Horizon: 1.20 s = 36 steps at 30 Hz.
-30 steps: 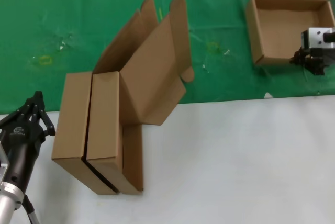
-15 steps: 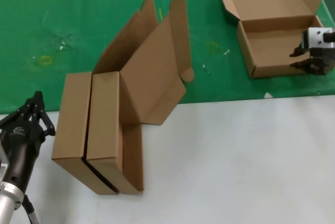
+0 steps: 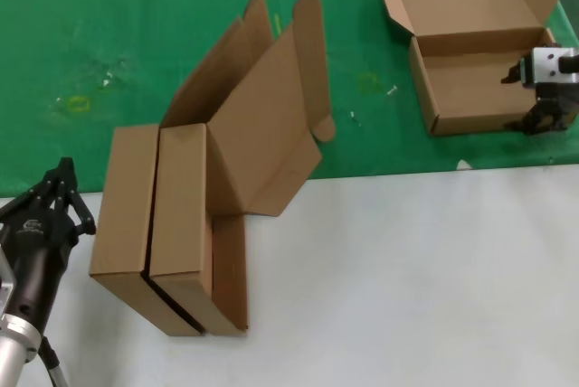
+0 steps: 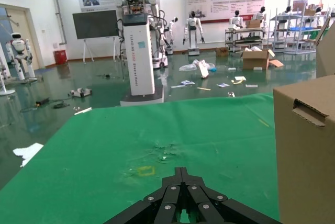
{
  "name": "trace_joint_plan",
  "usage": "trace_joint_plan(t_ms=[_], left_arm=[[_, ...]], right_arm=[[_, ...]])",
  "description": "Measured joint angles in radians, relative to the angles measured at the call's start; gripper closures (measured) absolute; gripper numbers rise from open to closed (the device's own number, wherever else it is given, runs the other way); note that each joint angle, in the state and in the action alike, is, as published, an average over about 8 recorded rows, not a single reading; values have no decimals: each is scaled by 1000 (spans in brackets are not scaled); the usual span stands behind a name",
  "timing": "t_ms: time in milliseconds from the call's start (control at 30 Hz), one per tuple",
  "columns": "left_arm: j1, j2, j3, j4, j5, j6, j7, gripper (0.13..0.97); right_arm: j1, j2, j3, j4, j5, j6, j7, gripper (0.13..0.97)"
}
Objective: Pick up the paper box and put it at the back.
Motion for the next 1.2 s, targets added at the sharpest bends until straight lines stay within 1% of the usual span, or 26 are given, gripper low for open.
trace_joint_plan(t_ms=[200, 333, 433, 600, 633, 700, 733, 900, 1000, 1133, 1200], left_arm=[[0, 0, 0, 0, 0, 0, 0, 943], [0, 0, 0, 0, 0, 0, 0, 922], [0, 0, 0, 0, 0, 0, 0, 912], [0, 0, 0, 0, 0, 0, 0, 842], [0, 0, 0, 0, 0, 0, 0, 827], [0, 0, 0, 0, 0, 0, 0, 799], [0, 0, 0, 0, 0, 0, 0, 799], [0, 0, 0, 0, 0, 0, 0, 684], [0, 0, 0, 0, 0, 0, 0, 615], [0, 0, 0, 0, 0, 0, 0, 615], [0, 0, 0, 0, 0, 0, 0, 559]], right_arm=[[0, 0, 0, 0, 0, 0, 0, 549], [0, 0, 0, 0, 0, 0, 0, 549], [0, 0, 0, 0, 0, 0, 0, 470], [0, 0, 0, 0, 0, 0, 0, 339], [0, 0, 0, 0, 0, 0, 0, 339], [0, 0, 0, 0, 0, 0, 0, 304], [0, 0, 0, 0, 0, 0, 0, 287], [-18, -1, 7, 19, 8, 10, 7, 201], [-50, -2, 20, 52, 21, 27, 20, 201], [-112, -4, 45, 117, 48, 62, 46, 176], [-148, -5, 59, 155, 64, 82, 60, 160]])
